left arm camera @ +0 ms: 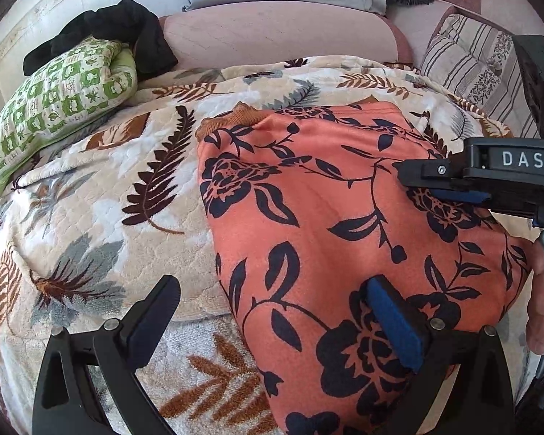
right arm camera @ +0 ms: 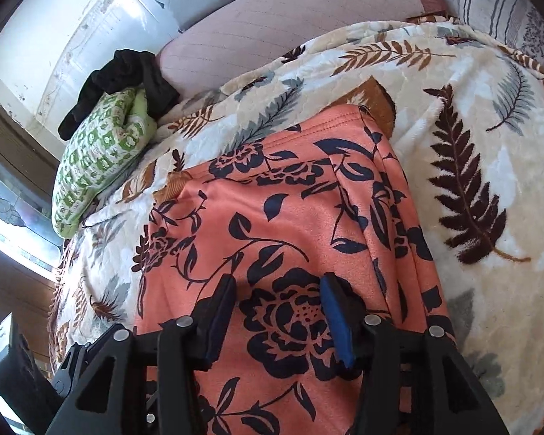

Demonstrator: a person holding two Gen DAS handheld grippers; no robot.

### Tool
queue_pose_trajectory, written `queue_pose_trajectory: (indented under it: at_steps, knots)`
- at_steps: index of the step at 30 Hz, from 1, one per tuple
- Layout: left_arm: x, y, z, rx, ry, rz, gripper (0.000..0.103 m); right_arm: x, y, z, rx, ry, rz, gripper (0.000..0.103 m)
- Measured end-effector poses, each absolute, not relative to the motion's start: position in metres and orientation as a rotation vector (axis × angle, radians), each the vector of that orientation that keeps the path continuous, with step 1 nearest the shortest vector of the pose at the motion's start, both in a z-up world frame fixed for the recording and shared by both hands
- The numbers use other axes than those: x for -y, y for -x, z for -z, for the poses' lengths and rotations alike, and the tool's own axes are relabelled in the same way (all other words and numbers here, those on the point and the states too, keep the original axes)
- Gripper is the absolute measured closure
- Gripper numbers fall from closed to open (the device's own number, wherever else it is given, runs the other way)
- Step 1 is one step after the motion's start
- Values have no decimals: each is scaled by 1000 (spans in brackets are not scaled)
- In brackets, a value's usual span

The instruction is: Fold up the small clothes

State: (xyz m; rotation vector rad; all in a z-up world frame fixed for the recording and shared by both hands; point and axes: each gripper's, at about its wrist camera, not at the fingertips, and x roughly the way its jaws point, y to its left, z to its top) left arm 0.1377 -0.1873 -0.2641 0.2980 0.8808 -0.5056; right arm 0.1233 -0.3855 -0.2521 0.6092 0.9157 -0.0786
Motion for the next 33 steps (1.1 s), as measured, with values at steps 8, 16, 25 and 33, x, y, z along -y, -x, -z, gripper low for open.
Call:
queue_pose_trajectory:
  at_steps: [8,16,25,33]
  knots:
    - [186,-141,266,-897,-286,516,0,397,-122,254,-880,-620,116,67]
    - [187,-145,266,-904,-277,530,0,397,-121,252,-868,-611,91,68]
    - [186,-144,266,-894,-278,543,0,398,-127,260,-908,-620,89,68]
    - [179,-154,262,-917,-227,621,0,411,-112,244,-844,-694,37,55]
